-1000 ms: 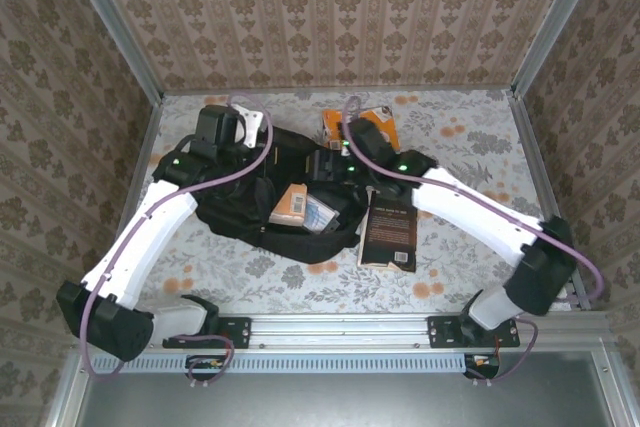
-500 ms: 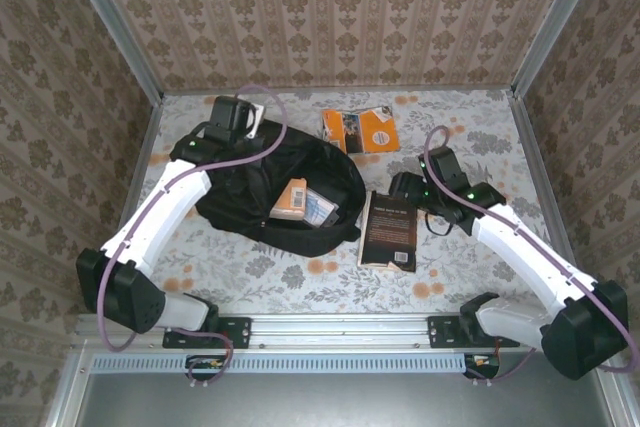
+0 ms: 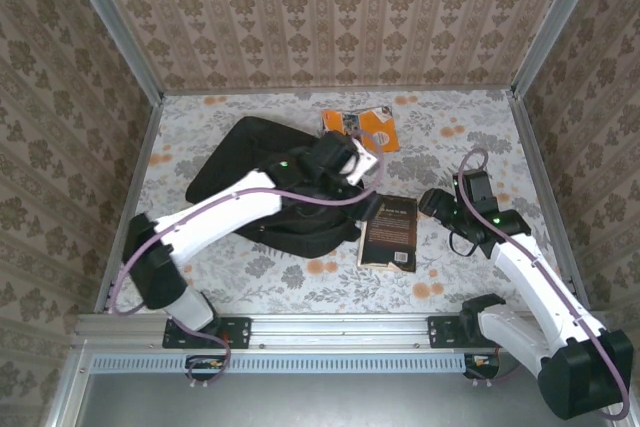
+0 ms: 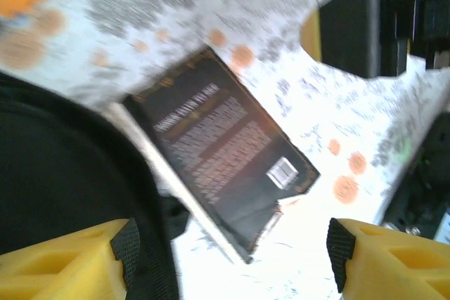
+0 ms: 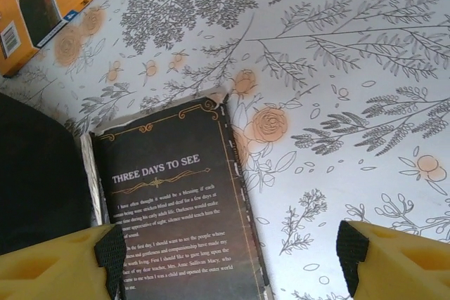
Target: Pack the student bag
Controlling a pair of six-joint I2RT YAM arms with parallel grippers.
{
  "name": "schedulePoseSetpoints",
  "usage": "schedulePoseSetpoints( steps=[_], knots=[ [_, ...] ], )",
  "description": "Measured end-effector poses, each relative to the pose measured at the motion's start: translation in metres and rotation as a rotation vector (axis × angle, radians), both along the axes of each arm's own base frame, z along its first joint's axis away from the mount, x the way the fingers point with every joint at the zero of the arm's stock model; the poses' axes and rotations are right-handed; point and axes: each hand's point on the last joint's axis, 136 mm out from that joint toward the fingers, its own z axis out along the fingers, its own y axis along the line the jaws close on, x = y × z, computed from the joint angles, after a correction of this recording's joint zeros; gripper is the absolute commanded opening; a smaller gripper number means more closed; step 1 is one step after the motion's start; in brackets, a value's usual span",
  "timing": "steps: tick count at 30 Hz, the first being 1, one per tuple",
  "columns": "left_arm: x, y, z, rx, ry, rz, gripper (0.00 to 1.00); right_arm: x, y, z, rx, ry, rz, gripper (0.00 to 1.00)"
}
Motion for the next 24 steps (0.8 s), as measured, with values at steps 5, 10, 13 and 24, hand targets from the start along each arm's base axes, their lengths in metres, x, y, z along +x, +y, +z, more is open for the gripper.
schedulePoseSetpoints(
  steps=[5, 10, 13, 24],
  knots=[
    [-0.02, -0.028, -0.066, 0.101, 0.144, -0.058, 0.78, -0.007, 0.0, -0.011, 0.031, 0.027, -0.011, 0.81],
    [-0.031, -0.038, -0.116, 0.192, 0.22, -0.063, 0.83, -0.014, 0.002, -0.021, 0.056, 0.041, -0.015, 0.81],
    [-0.031, -0.036, -0.132, 0.234, 0.224, -0.041, 0.86, -0.016, 0.006, -0.025, 0.079, 0.051, -0.007, 0.82],
    [-0.025, -0.028, -0.162, 0.325, 0.21, 0.025, 0.98, -0.012, 0.027, -0.055, 0.163, 0.145, 0.057, 0.82]
  ],
)
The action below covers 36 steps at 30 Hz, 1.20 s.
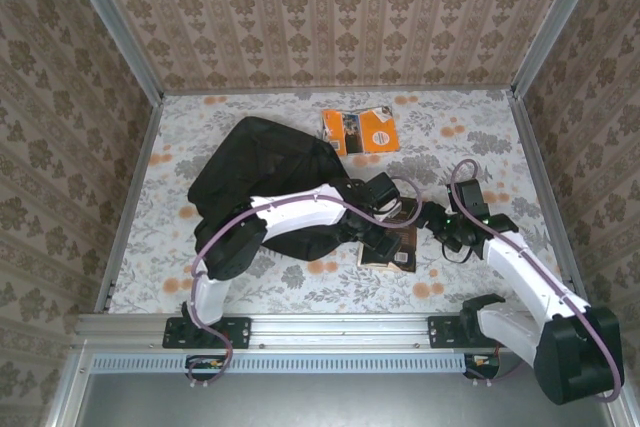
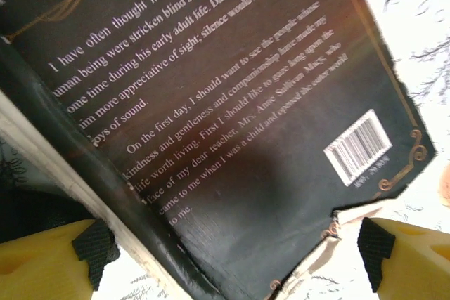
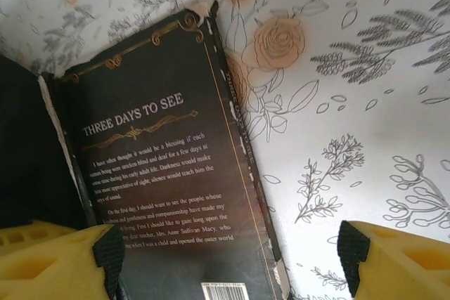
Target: Pack the student bag
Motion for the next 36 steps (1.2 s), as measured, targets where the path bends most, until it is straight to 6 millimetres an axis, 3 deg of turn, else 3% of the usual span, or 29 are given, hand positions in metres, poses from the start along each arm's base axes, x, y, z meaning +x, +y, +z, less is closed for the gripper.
schedulePoseSetpoints(
  steps=[8, 21, 36],
  knots=[
    [0.0, -0.004, -0.007, 0.009, 0.018, -0.005, 1.0, 0.007, 0.008, -0.01, 0.036, 0.017, 0.02, 0.83],
    [-0.005, -0.011, -0.009, 0.002, 0.03, -0.069, 1.0, 0.014, 0.028, -0.045, 0.162, 0.123, 0.043, 0.83],
    [-0.007, -0.01, -0.012, 0.006, 0.004, -0.107, 1.0, 0.015, 0.029, -0.034, 0.303, 0.04, -0.04, 0.78]
  ],
)
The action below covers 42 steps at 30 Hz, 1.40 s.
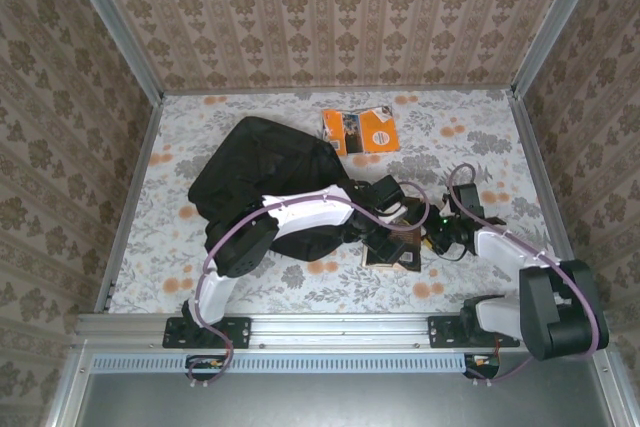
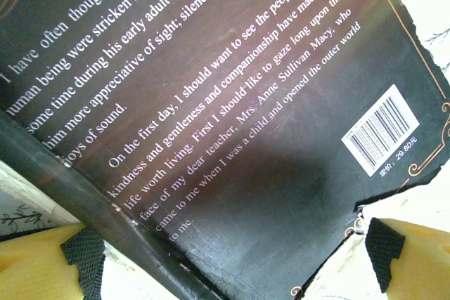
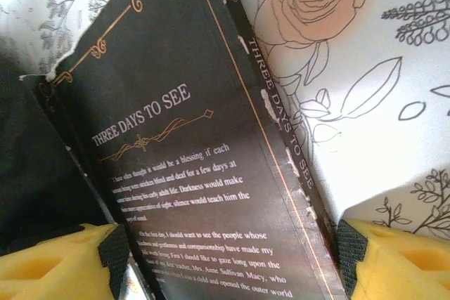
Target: Pack the student bag
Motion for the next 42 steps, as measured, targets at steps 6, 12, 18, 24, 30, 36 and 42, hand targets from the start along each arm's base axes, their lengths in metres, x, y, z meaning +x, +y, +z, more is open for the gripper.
schedulePoseSetpoints(
  steps=[6, 12, 18, 24, 30, 36, 42],
  knots=[
    [0.001, 0.007, -0.001, 0.016, -0.019, -0.003, 1.0, -0.01, 0.006, 0.011, 0.069, -0.041, -0.019, 0.76],
    [0.001, 0.011, -0.003, 0.019, -0.033, -0.008, 1.0, -0.017, 0.009, 0.02, 0.12, -0.07, -0.036, 0.75],
    [0.001, 0.015, -0.003, 0.021, -0.045, -0.008, 1.0, -0.015, 0.012, 0.035, 0.179, -0.137, -0.061, 0.73],
    [0.001, 0.017, -0.002, 0.023, -0.05, -0.008, 1.0, -0.008, 0.022, 0.07, 0.267, -0.265, -0.045, 0.72],
    [0.001, 0.017, -0.002, 0.024, -0.051, -0.012, 1.0, -0.008, 0.029, 0.082, 0.337, -0.314, -0.03, 0.72],
    [0.0, 0.018, -0.003, 0.019, -0.054, -0.013, 1.0, -0.008, 0.031, 0.081, 0.358, -0.333, -0.034, 0.72],
    [-0.006, 0.016, -0.002, -0.006, -0.04, -0.032, 1.0, -0.013, 0.041, 0.072, 0.368, -0.305, -0.003, 0.7]
  ],
)
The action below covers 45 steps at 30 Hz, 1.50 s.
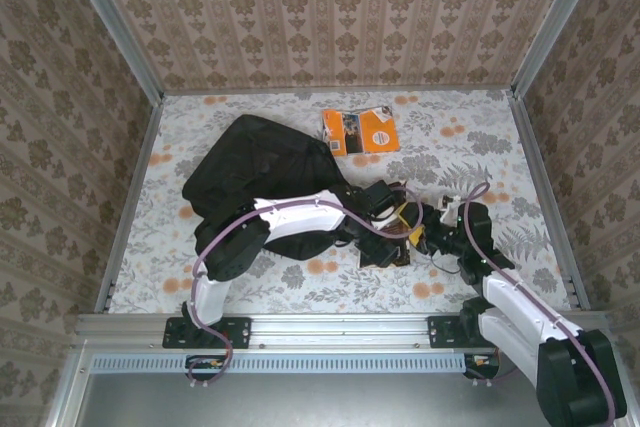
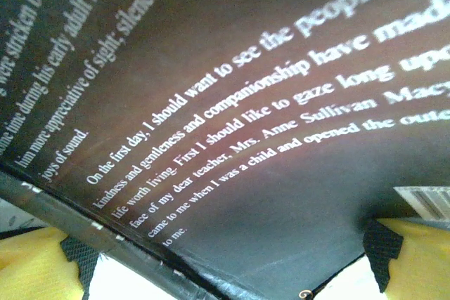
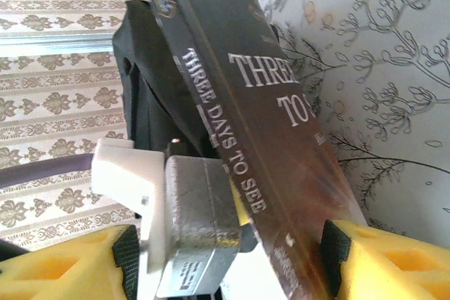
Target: Pack the student bag
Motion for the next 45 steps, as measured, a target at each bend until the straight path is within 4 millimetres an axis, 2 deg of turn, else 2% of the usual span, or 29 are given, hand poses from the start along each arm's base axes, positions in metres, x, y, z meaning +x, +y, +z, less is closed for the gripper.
schedulePoseSetpoints(
  steps=[10, 18, 29, 34, 38, 43, 45],
  knots=[
    [-0.001, 0.0, -0.001, -0.019, -0.006, -0.001, 0.98, 0.007, 0.001, -0.004, -0.003, -0.003, -0.001, 0.64],
    [-0.003, 0.002, -0.002, -0.03, -0.007, -0.007, 0.93, 0.01, 0.003, -0.003, -0.005, -0.02, 0.002, 0.6],
    [-0.012, 0.003, -0.001, -0.049, 0.003, -0.089, 0.96, 0.008, 0.0, -0.01, -0.042, 0.0, -0.004, 0.59],
    [-0.018, 0.008, -0.003, -0.049, 0.0, -0.148, 0.97, 0.006, 0.0, -0.01, -0.058, -0.001, 0.003, 0.51],
    [-0.03, 0.011, 0.001, -0.06, 0.0, -0.203, 0.99, 0.0, -0.004, -0.025, -0.089, 0.059, -0.006, 0.44],
    [-0.038, 0.015, 0.002, -0.059, 0.014, -0.241, 0.99, -0.004, -0.006, -0.034, -0.12, 0.087, -0.005, 0.19],
    [-0.039, 0.016, 0.005, -0.063, 0.016, -0.246, 0.99, -0.006, -0.009, -0.038, -0.148, 0.09, -0.004, 0.15]
  ],
)
